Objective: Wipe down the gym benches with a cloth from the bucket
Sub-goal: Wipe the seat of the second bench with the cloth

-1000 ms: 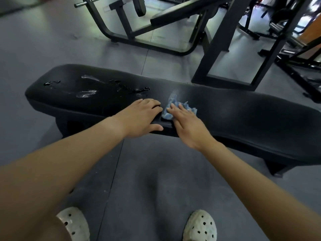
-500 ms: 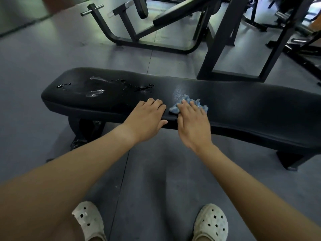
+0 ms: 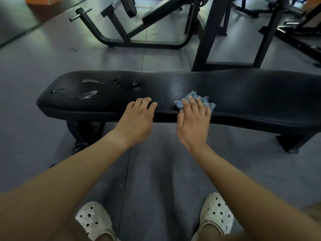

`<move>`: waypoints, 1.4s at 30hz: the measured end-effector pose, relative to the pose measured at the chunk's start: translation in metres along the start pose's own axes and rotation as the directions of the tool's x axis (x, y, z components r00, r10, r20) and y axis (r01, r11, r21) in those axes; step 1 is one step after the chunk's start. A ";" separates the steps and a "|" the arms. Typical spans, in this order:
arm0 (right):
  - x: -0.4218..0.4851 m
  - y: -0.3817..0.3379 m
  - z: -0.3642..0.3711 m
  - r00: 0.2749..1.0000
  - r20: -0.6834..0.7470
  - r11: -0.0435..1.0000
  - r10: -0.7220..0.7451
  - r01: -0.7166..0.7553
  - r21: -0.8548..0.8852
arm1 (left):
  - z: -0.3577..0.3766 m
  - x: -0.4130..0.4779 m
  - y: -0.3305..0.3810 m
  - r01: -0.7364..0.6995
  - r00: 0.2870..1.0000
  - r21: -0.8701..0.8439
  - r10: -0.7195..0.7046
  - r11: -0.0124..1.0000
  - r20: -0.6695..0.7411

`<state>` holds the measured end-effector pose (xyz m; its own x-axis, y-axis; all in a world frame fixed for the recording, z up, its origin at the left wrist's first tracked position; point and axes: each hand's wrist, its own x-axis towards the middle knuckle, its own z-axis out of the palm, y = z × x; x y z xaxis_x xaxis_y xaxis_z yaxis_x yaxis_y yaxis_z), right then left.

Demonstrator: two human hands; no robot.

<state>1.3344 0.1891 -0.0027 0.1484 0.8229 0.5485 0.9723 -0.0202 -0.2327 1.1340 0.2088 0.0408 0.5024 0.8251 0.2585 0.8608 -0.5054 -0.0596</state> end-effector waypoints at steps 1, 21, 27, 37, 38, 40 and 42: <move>-0.002 -0.007 0.002 0.998 0.015 0.998 -0.062 0.062 -0.001 | 0.000 0.000 0.000 -0.001 1.000 -0.002 0.001 1.000 -0.004; -0.003 -0.015 0.016 0.957 -0.044 0.958 -0.286 0.287 0.014 | -0.002 -0.001 -0.004 -0.039 0.997 -0.068 0.034 0.997 -0.070; 0.010 0.028 0.001 0.900 0.030 0.895 -0.436 0.436 -0.091 | -0.002 -0.002 -0.005 -0.040 0.998 -0.068 0.036 0.997 -0.048; -0.002 -0.073 0.015 0.998 0.032 0.993 0.050 -0.053 0.105 | -0.012 -0.020 -0.025 0.067 0.997 -0.014 -0.068 0.998 -0.035; -0.005 -0.081 0.017 0.996 0.072 0.994 -0.058 0.051 0.094 | -0.013 -0.022 -0.027 0.089 0.995 -0.004 -0.089 0.996 -0.033; -0.010 -0.082 0.018 0.959 0.116 0.965 -0.259 0.252 0.073 | -0.016 -0.025 -0.031 0.127 0.991 0.012 -0.127 0.992 -0.031; -0.008 -0.067 0.012 0.907 0.143 0.918 -0.396 0.394 0.044 | -0.016 -0.029 -0.034 0.154 0.988 0.020 -0.154 0.988 -0.019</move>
<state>1.2661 0.1908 -0.0008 -0.2765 0.8354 0.4750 0.9432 0.3307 -0.0326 1.0891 0.1979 0.0506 0.3625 0.8880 0.2831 0.9294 -0.3671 -0.0385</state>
